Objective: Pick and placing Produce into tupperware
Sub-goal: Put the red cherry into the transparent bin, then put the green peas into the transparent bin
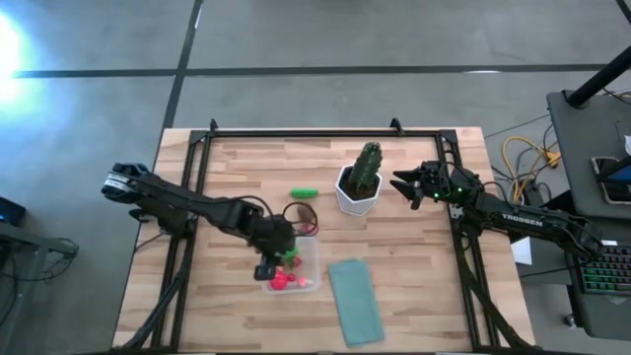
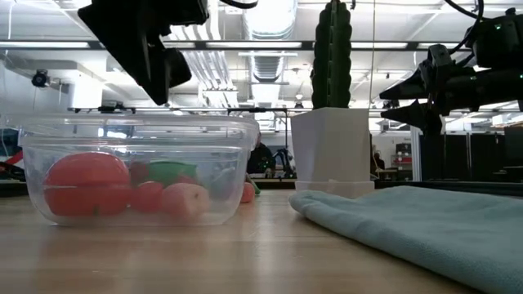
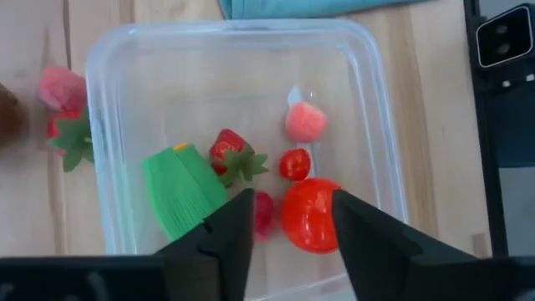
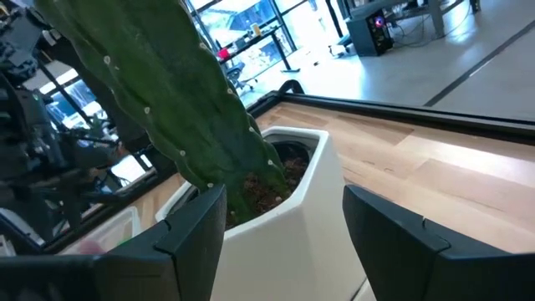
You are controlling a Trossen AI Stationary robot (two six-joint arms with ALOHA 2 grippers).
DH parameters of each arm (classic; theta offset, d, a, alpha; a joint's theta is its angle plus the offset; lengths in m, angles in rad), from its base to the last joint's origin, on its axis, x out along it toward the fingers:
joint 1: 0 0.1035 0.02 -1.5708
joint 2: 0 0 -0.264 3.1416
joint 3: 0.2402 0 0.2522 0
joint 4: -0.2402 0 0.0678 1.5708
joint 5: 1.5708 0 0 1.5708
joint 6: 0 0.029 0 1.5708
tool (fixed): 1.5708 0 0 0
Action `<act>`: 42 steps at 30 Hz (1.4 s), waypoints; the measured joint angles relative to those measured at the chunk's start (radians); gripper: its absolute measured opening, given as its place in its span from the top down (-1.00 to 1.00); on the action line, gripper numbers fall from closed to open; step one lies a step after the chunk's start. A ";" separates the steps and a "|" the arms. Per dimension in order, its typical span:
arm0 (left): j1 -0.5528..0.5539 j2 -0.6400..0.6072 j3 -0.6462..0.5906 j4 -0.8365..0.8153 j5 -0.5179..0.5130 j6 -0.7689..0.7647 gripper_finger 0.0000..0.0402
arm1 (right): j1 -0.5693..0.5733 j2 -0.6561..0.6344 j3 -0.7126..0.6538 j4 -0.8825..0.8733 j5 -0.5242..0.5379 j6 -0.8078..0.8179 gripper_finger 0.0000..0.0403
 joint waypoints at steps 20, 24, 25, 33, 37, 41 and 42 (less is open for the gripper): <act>0.446 0.030 0.063 -0.090 -0.101 0.483 0.16 | 0.000 0.000 0.000 -0.001 0.000 0.000 -0.16; 0.527 0.116 0.073 -0.035 -0.060 0.556 0.22 | 0.000 0.001 0.000 -0.001 0.000 0.000 -0.16; 0.536 0.142 0.075 -0.025 -0.059 0.574 0.23 | 0.000 0.001 0.000 -0.001 0.000 0.000 -0.16; 0.556 0.330 0.119 -0.025 -0.132 0.633 0.23 | 0.000 0.001 0.000 -0.001 0.000 0.000 -0.16; 0.556 0.353 0.144 -0.026 -0.256 0.669 0.23 | 0.000 0.001 0.000 -0.001 0.000 0.000 -0.16; 0.564 0.344 0.153 0.029 -0.261 0.669 0.23 | 0.000 0.001 0.000 -0.001 0.000 0.000 -0.16; 0.564 0.341 0.158 0.036 -0.262 0.669 0.23 | 0.000 0.001 0.000 -0.001 0.000 0.000 -0.16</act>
